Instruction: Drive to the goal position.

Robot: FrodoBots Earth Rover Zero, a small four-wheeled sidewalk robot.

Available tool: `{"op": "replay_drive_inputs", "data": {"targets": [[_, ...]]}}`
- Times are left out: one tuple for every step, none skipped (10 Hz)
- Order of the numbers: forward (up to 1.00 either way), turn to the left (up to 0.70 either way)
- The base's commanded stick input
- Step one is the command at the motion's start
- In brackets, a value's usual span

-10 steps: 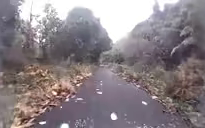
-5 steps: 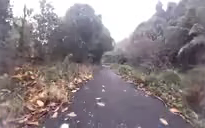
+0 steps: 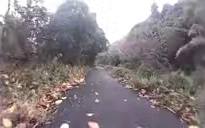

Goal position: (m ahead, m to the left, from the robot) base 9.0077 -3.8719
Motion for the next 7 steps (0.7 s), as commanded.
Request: {"op": "replay_drive_inputs", "data": {"targets": [[0.95, 0.00], [0.95, 0.00], [0.95, 0.00], [0.96, 0.00], [0.96, 0.00], [0.96, 0.00], [0.96, 0.00]]}}
